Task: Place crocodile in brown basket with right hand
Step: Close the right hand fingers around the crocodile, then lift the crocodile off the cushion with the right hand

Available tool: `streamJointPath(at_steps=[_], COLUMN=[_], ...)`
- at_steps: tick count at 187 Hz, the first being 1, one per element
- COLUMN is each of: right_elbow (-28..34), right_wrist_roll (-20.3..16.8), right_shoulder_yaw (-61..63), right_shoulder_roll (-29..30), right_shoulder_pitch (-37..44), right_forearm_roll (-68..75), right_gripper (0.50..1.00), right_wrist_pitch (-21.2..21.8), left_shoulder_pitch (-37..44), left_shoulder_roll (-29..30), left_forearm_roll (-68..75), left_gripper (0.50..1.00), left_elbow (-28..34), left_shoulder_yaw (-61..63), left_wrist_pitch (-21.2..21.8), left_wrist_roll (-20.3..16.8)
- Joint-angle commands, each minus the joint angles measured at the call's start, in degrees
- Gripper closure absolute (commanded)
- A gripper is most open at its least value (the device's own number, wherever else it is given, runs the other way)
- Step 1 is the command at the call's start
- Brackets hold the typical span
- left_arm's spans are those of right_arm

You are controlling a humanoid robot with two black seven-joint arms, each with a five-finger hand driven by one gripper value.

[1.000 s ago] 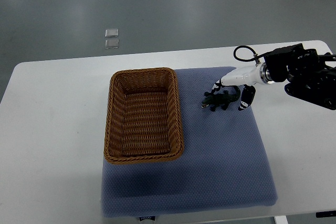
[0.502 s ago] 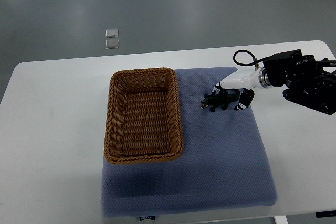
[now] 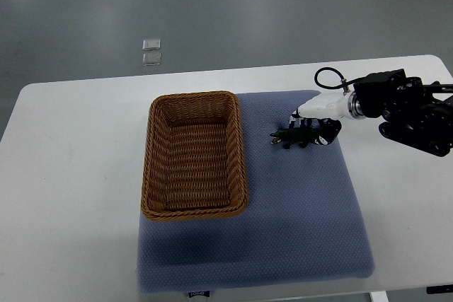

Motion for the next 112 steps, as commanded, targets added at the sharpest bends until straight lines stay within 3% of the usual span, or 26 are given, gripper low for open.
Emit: streamJointPath(at_steps=[1,112], right_elbow=[0.0,-1.3], right_wrist_roll=[0.0,0.1], right_shoulder_yaw=[0.0,0.4], right_shoulder_roll=[-0.1,-3.8], right_shoulder_pitch=[0.3,2.6], right_forearm_roll=[0.1,0.7], right_gripper=[1.0,1.0], right_wrist_pitch=[0.0,-0.6], left_shoulder_pitch=[0.0,0.0], left_shoulder_roll=[0.0,0.0], left_forearm_roll=[0.0,0.0], left_gripper=[0.5,0.5], left_elbow=[0.0,-0.1], left_shoulder_yaw=[0.0,0.0], left_wrist_pitch=[0.0,0.0], left_wrist_roll=[0.0,0.0])
